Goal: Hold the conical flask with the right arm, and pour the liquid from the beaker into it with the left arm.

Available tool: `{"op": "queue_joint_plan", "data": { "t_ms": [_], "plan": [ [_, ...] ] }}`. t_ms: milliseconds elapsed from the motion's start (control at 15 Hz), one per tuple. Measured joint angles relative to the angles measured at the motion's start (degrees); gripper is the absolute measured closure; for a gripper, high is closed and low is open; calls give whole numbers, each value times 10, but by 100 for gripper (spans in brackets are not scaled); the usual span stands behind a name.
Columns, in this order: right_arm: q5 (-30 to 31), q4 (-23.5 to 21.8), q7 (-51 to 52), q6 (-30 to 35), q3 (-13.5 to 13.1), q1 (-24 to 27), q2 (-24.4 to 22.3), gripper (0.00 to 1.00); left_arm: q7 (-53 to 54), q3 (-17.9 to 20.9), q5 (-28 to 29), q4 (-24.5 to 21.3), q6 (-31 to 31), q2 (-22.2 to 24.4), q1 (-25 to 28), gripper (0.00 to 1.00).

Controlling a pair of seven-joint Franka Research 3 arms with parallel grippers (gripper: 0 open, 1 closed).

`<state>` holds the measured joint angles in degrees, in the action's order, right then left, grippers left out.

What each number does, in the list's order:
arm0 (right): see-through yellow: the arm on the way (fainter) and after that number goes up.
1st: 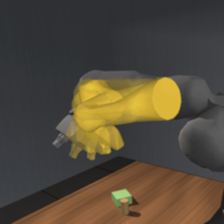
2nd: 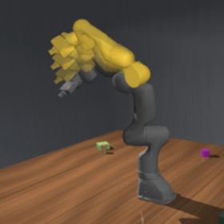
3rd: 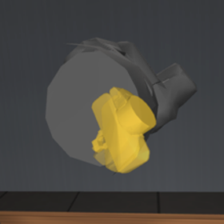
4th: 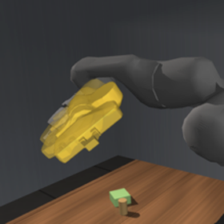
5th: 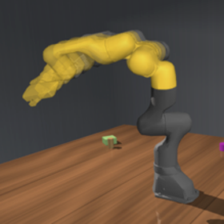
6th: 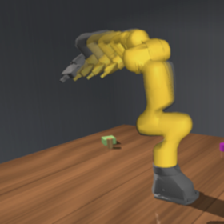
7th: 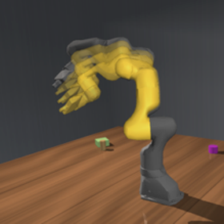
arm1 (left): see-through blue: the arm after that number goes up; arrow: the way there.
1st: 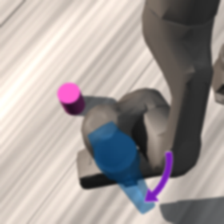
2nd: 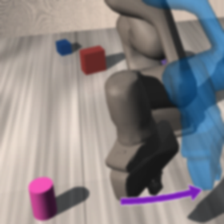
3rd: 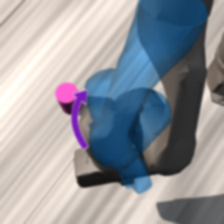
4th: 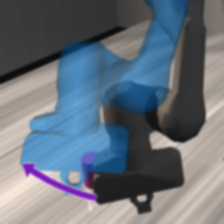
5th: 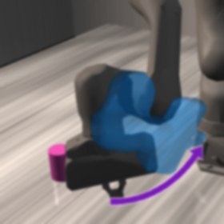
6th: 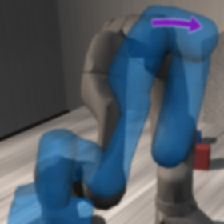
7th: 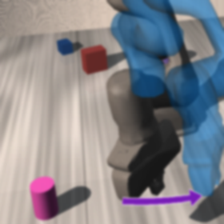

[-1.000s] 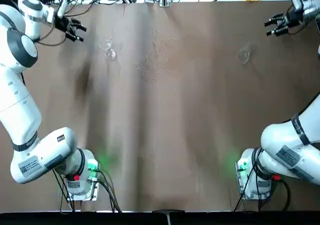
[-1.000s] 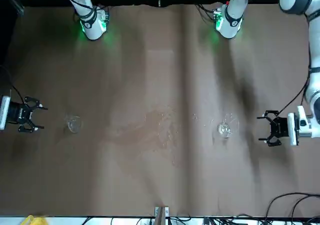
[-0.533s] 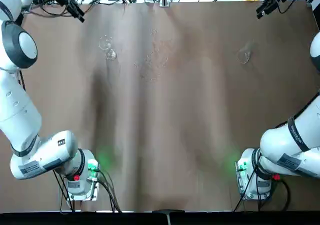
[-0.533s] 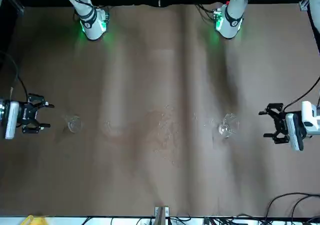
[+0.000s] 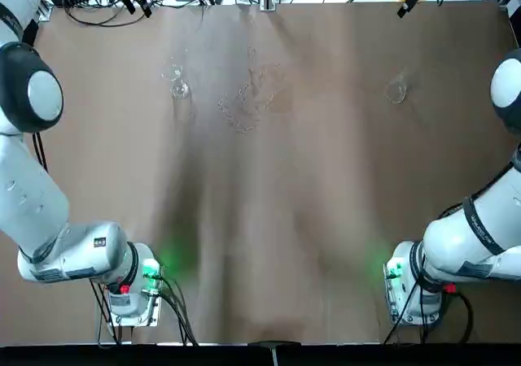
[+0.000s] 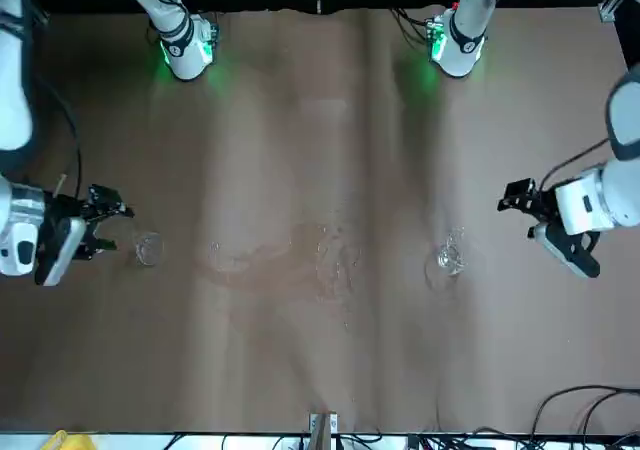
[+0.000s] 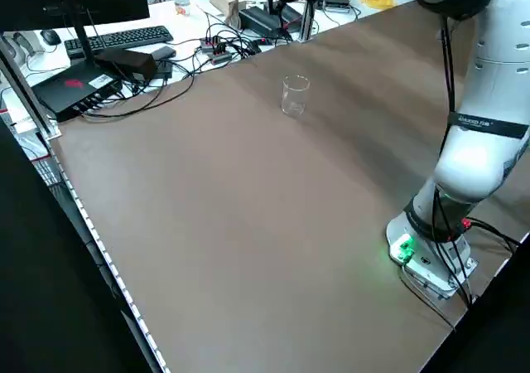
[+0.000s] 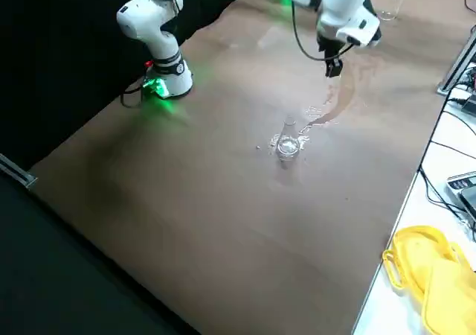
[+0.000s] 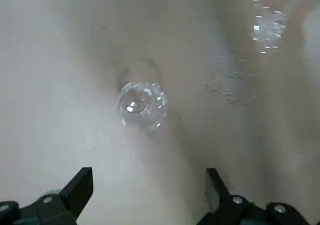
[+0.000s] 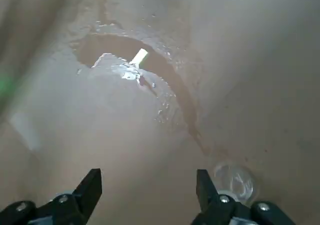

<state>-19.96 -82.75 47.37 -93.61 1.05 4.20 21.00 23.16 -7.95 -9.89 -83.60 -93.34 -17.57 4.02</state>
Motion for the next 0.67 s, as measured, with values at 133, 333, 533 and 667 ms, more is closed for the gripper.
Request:
{"op": "queue_joint_plan", "data": {
  "t_ms": [133, 333, 533, 667],
  "plan": [
    [24, 3, -65, -4, 0, -21, -9, 7, -93, 0, 47, -23, 0, 29, -18, 1],
    [59, 9, -153, -4, 0, -40, -29, 1, -195, 0, 99, -68, -7, 82, -33, 1],
    [89, 10, -270, 9, 0, -59, -66, 0, -224, 1, 108, -133, -27, 160, -31, 1],
    [118, 10, -315, 31, 0, -72, -89, 0, -225, 2, 108, -155, -46, 183, -29, 1]
  ]
}}
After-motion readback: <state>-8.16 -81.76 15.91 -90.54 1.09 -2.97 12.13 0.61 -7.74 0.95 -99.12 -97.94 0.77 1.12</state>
